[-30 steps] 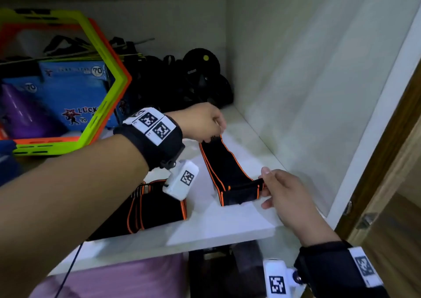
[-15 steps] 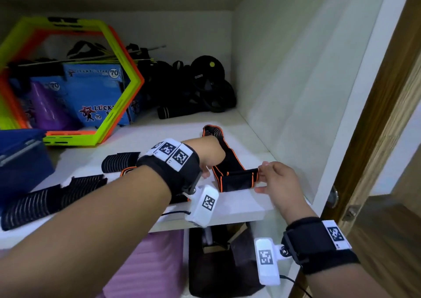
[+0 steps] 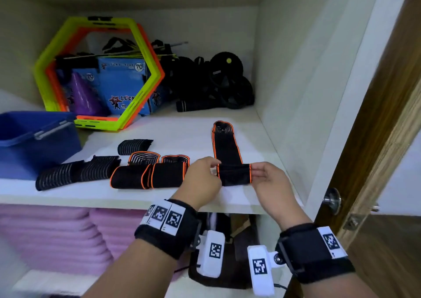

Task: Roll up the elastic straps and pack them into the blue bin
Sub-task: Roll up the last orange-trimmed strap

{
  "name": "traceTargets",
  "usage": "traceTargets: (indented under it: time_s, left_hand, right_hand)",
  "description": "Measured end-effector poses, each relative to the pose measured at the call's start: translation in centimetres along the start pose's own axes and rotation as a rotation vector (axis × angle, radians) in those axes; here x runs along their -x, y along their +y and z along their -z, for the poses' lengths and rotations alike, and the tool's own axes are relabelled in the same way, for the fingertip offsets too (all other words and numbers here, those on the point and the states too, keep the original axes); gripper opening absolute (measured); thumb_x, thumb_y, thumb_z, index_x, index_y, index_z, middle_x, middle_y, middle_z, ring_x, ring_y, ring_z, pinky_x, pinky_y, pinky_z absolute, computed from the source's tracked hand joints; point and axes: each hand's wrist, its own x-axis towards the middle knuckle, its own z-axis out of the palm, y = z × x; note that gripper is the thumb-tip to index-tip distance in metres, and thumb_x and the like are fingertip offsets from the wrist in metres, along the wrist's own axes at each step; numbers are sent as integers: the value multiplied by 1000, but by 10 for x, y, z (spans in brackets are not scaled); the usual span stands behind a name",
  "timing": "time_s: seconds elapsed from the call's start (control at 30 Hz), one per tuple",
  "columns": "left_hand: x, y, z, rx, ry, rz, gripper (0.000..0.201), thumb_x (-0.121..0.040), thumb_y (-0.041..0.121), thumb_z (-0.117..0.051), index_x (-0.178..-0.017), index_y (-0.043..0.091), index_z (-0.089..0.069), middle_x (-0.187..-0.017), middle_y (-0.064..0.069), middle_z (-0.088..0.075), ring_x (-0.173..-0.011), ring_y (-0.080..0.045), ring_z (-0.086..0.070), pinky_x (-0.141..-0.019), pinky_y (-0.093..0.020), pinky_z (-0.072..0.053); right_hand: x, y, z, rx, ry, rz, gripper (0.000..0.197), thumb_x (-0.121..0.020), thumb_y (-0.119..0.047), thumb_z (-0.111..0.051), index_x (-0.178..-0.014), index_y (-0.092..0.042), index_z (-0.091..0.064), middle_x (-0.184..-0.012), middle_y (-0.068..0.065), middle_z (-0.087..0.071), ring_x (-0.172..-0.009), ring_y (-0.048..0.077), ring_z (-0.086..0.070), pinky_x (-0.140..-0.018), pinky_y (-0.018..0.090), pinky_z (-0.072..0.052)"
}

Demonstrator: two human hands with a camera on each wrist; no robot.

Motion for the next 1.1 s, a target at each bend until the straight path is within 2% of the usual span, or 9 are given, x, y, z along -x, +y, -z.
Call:
traceTargets:
  time_s: [0.13, 0.23, 0.37, 0.5, 0.6, 0.77, 0.87, 0.97, 1.1]
  left_hand:
    - [15, 1, 1, -68, -42, -105, 33, -80, 0, -56, -91, 24, -76, -86, 10, -76, -78, -4, -71, -73, -21, -56]
    - [19, -8, -1, -205, -17, -149, 10, -80, 16, -59, -81, 16, -69, -81, 1, -68, -77, -17, -64, -73, -36, -55]
    - [27, -16, -4, -316, -22, -217, 27, -89, 21, -62, -66, 19, -47, -85, -1, -57, -82, -19, -48, -79, -32, -39]
    - [28, -19, -1, -345, -31, -181, 24, -100, 28, -53, -84, 16, -66, -106, 0, -59, -103, -22, -44, -99, -34, -36]
    - [20, -21, -5, -330, 19, -135, 39, -102, 30, -49, -62, 29, -52, -85, -1, -56, -96, -31, -52, -89, -40, -42]
    - [11, -24, -18, -327, 127, -64, 55, -96, 38, -54, -47, 18, -40, -49, 3, -43, -74, -38, -56, -63, -34, -33]
    - [12, -21, -18, -297, 141, -55, 43, -93, 38, -59, -58, 13, -59, -56, -2, -60, -73, -31, -62, -69, -34, -46]
    - [16, -20, -16, -228, 199, -118, 13, -88, 33, -69, -91, 22, -62, -68, 4, -66, -74, -15, -64, -71, -29, -48]
    - [21, -28, -17, -211, 185, -235, 18, -89, 32, -68, -106, 33, -65, -82, 13, -66, -78, -12, -61, -77, -35, -52]
  right_hand:
    - [5, -5, 6, 222, -88, 81, 45, -81, 7, -53, -114, -23, -60, -88, -12, -67, -91, 14, -67, -77, 25, -48]
    - [10, -4, 12, 404, -120, 171, 52, -87, -5, -64, -133, -26, -50, -81, -4, -63, -88, 19, -63, -77, 30, -48]
    - [10, 3, 18, 457, -151, 265, 36, -89, -14, -67, -121, -30, -61, -85, -7, -66, -90, 15, -64, -77, 24, -48]
    - [12, 5, 20, 481, -151, 311, 25, -94, -21, -62, -117, -30, -67, -75, -11, -60, -81, 10, -57, -74, 26, -46]
    - [12, 5, 18, 436, -97, 267, 23, -96, -21, -61, -117, -25, -68, -68, -12, -57, -71, 4, -54, -71, 25, -46]
    - [14, 3, 11, 390, -17, 216, 19, -93, -21, -62, -109, -30, -57, -57, 2, -56, -61, 13, -56, -67, 34, -50]
    - [14, 4, 10, 444, -22, 229, 16, -93, -21, -61, -106, -30, -63, -58, -2, -55, -67, 16, -56, -71, 36, -51]
    - [13, 6, 8, 536, -22, 268, 20, -95, -21, -59, -111, -25, -69, -64, -17, -50, -75, 14, -53, -78, 34, -50]
    - [12, 12, 9, 598, 5, 306, 22, -94, -20, -60, -112, -25, -72, -95, 0, -61, -95, 24, -58, -85, 35, -48]
